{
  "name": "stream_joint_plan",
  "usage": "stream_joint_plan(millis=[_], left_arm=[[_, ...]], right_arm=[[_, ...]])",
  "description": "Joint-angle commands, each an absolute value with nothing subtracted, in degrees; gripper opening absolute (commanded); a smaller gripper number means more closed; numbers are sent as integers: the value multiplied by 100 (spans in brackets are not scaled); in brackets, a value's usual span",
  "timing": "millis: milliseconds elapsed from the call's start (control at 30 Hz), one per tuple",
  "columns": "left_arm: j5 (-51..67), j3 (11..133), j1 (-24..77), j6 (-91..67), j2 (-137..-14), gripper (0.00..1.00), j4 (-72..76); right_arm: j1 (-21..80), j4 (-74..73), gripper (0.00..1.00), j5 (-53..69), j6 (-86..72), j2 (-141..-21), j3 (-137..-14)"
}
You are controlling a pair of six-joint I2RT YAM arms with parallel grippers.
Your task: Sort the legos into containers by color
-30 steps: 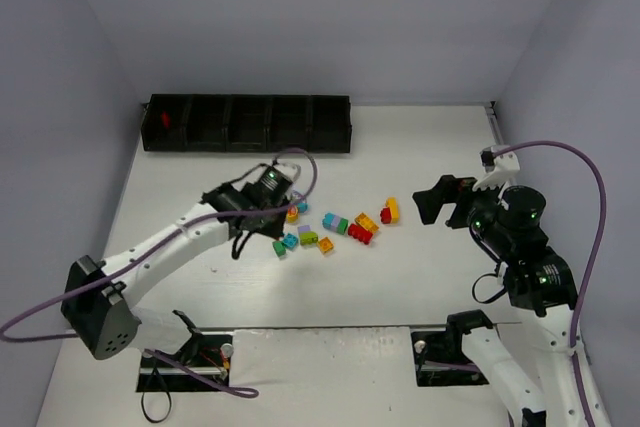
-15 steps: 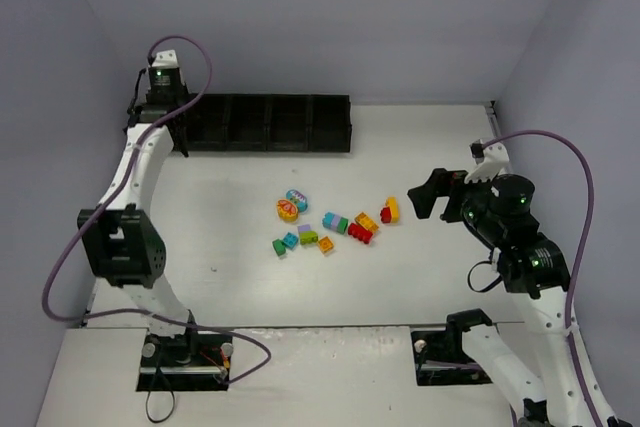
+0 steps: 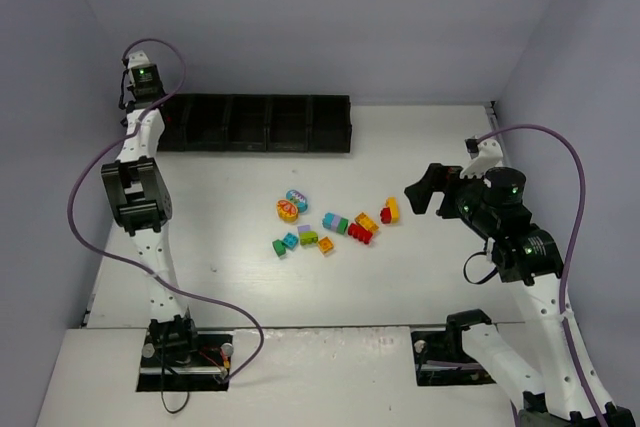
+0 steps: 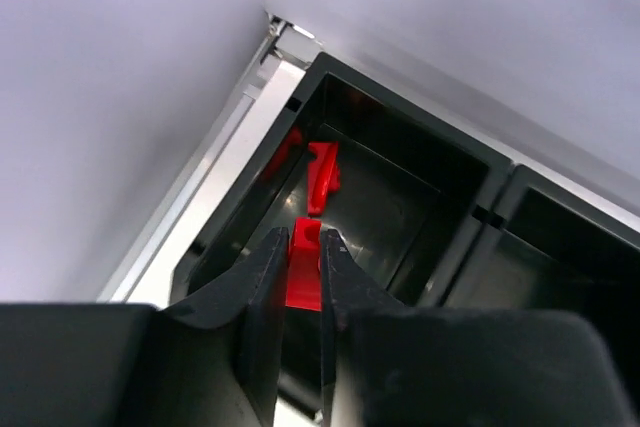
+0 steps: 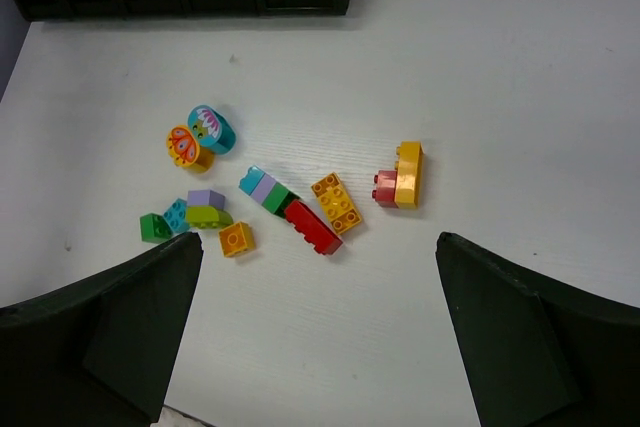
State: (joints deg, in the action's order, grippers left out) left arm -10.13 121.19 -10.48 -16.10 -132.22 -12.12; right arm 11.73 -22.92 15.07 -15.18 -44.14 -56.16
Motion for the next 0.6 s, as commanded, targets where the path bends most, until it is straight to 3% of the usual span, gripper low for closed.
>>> stream_joint_plan(millis=[0, 133, 300, 467, 567], left_arm=[[-923, 12700, -1090, -1819, -13218, 12, -651], [-747, 12700, -1099, -1890, -13324, 27, -554], [-572, 12499, -1107, -1899, -13044, 56, -711], [-82, 11824, -985, -1785, -12071, 66, -1238], [307, 11069, -294, -1303, -11193, 72, -1851]], right_arm=[[1195, -1854, 100, 1635, -1722, -4500, -5810], [1195, -1872, 100, 1626, -1828, -4491, -5810], [1195, -1881, 100, 1582, -1793, -4482, -5836], [1204, -1881, 100, 1468, -1670, -4421, -5854], [1204, -1881, 100, 1415, -1609, -4412, -5845]])
